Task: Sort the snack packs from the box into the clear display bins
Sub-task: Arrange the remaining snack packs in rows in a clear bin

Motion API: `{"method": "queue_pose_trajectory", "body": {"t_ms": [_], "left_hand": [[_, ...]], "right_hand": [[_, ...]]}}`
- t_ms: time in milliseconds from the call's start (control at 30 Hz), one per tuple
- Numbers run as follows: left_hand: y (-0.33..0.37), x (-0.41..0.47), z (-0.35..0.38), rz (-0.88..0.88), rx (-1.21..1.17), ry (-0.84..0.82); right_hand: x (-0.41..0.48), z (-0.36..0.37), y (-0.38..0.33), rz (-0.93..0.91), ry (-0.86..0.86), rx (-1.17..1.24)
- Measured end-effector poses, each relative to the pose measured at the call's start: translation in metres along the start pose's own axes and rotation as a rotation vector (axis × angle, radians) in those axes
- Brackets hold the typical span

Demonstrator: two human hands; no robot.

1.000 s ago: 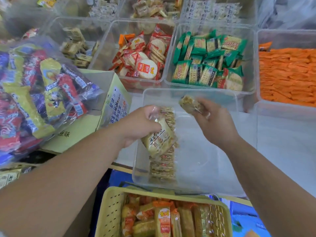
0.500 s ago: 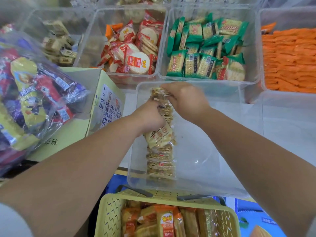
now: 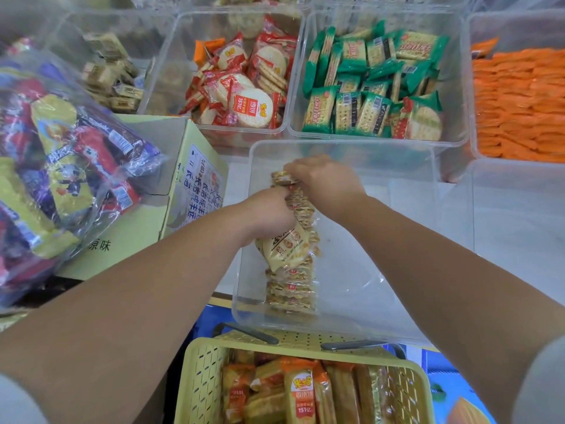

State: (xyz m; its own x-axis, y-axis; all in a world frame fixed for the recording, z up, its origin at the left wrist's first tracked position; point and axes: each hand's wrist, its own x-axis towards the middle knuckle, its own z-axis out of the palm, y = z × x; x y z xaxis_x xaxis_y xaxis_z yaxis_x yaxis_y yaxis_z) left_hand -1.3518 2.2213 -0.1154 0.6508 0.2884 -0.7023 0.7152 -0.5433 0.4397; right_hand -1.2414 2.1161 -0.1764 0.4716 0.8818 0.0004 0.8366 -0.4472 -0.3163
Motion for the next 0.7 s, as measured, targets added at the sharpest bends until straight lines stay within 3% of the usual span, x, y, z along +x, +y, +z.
{"method": "queue_pose_trajectory", "body": {"t_ms": [267,400,500,600,700], "left_hand": [[-0.003,-0.014,-0.002,-0.006,-0.058,-0.050],[-0.011,-0.035,-0.002,0.050,-0.236,0.003],[-0.027,-0.055,-0.001,0.083,-0.471,0.154],[-0.045,-0.077,0.002,0.059,-0.819,0.359],[-0.061,-0.092,0.007,-0.028,-1.041,0.467]], "right_hand": [[0.030,0.004,-0.016,0.163,-0.233,-0.034],[0.028,0.008,-0.011,0.177,-0.249,0.060],[0.019,0.010,-0.007,0.249,-0.179,0.287],[0.005,0.014,-0.006,0.402,0.033,0.616],[-0.004,0.024,-0.006,0.644,0.221,0.698]]}}
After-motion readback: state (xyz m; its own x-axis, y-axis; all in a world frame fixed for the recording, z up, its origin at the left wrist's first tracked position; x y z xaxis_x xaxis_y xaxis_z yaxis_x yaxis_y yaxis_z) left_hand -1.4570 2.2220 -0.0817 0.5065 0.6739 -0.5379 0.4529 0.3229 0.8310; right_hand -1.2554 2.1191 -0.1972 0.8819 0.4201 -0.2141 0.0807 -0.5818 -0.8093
